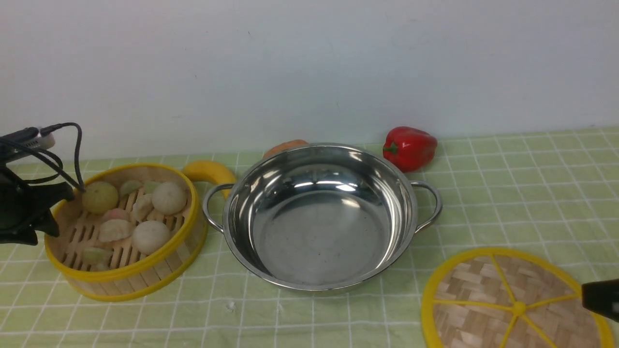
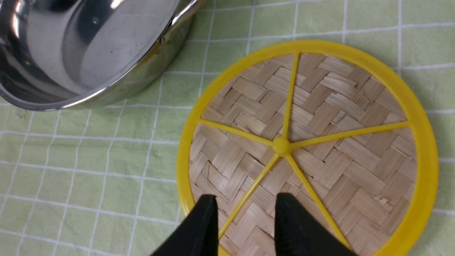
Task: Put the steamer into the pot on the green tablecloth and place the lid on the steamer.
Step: 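Grasp the rim of the steamer basket holding the buns with the left gripper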
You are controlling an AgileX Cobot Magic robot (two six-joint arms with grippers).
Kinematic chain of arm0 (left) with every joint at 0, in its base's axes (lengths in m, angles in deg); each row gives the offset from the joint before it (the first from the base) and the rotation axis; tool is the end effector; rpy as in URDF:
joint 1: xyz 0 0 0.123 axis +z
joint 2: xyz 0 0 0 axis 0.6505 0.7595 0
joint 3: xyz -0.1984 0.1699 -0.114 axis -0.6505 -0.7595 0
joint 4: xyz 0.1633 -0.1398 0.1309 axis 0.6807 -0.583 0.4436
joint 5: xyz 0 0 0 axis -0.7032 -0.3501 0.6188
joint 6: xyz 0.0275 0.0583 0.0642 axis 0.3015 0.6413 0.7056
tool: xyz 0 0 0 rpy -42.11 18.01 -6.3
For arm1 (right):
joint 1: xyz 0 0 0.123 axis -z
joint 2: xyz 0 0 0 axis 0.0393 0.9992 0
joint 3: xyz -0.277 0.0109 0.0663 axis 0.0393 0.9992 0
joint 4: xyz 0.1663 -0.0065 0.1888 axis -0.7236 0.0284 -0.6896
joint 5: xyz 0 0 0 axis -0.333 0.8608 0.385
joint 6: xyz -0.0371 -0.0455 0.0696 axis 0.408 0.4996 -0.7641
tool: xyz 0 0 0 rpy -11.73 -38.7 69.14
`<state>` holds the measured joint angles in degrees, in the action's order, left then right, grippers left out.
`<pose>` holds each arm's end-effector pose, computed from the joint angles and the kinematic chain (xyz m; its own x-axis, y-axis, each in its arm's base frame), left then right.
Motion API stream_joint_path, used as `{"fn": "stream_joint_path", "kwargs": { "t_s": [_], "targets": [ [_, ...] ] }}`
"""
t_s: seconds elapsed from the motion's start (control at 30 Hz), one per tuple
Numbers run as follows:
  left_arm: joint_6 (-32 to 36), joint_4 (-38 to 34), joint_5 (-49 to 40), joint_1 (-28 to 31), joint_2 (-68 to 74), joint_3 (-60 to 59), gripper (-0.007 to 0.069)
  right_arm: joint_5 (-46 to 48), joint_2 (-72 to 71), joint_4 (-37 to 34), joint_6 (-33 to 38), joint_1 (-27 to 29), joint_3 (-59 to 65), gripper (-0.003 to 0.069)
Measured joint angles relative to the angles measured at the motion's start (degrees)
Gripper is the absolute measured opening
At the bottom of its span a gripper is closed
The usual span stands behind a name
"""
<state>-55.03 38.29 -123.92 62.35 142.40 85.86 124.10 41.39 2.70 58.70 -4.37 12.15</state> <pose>0.3668 0.1403 0.1790 -0.8581 -0.4173 -0.2990 -0.4129 0.9072 -0.0810 0.1346 0.0385 0.2655 -0.8466 0.1739 -0.5031 -0.0631 0.9057 0.4192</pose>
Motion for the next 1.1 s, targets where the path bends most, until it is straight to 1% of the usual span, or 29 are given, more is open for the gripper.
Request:
{"fn": "stream_joint_path", "kwargs": {
  "t_s": [0.07, 0.13, 0.2, 0.23, 0.27, 0.3, 0.4, 0.53, 0.6, 0.63, 0.7, 0.83, 0.93, 1.07, 1.1],
  "targets": [
    [0.0, 0.57, 0.37, 0.0, 2.11, 0.77, 0.023, 0.0, 0.0, -0.36, 0.0, 0.0, 0.0, 0.0245],
    [0.0, 0.84, 0.37, 0.0, 3.87, 1.62, 0.0198, 0.0, 0.0, -0.55, 0.0, 0.0, 0.0, 0.0245],
    [0.0, 0.89, 0.37, 0.0, 5.14, 2.45, 0.0135, 0.11, 0.0, -1.06, 0.0, 0.0, 0.0, 0.0245],
    [0.0, 0.89, 0.37, 0.0, 5.14, 2.53, 0.0127, 0.1, 0.0, -1.15, 0.0, 0.0, 0.0, 0.0245],
    [0.0, 0.83, 0.32, -0.12, 5.38, 2.83, 0.0097, 0.21, 0.0, -1.52, 0.0, 0.0, 0.0, 0.0245],
    [0.0, 1.2, 0.11, -0.25, 5.61, 3.43, 0.0042, 0.67, 0.0, -2.45, 0.0, 0.0, 0.0, 0.0245],
    [0.0, 1.5, -0.36, -0.3, 5.73, 4.09, 0.004, 1.23, 0.0, -3.29, 0.0, 0.0, 0.0, 0.0245],
    [0.0, 1.95, -5.03, -0.3, 5.84, 6.95, 0.0039, 1.54, 0.0, -3.51, 0.0, 0.0, 0.0, 0.0245],
    [0.0, 2.77, -9.34, -0.3, 5.84, 9.65, 0.004, 1.54, 0.0, -3.51, 0.0, 0.0, 0.0, 0.0245],
    [0.0, 2.87, -9.75, -0.3, 5.84, 9.91, 0.004, 1.54, 0.0, -3.51, 0.0, 0.0, 0.0, 0.0245],
    [0.0, 3.85, -14.54, -0.3, 5.4, 13.68, 0.004, 1.81, 0.0, -3.51, 0.0, 0.0, 0.0, 0.0245],
    [0.0, 6.84, -20.62, -0.3, 3.61, 21.0, 0.004, 2.84, 0.0, -3.45, 0.0, 0.0, 0.0, 0.0245],
    [0.0, 7.1, -25.17, -0.55, 1.5, 26.81, 0.004, 3.2, 0.0, -3.42, 0.07, 0.0, 0.0, 0.0245],
    [1.16, 4.56, -27.16, -3.82, -0.07, 31.29, 0.004, 3.35, 0.0, -3.42, 0.14, 0.0, 0.0, 0.0245],
    [1.57, 4.01, -27.09, -5.89, -0.06, 31.74, 0.004, 3.41, 0.0, -3.42, 0.14, 0.0, 0.0, 0.0245]
  ]
}}
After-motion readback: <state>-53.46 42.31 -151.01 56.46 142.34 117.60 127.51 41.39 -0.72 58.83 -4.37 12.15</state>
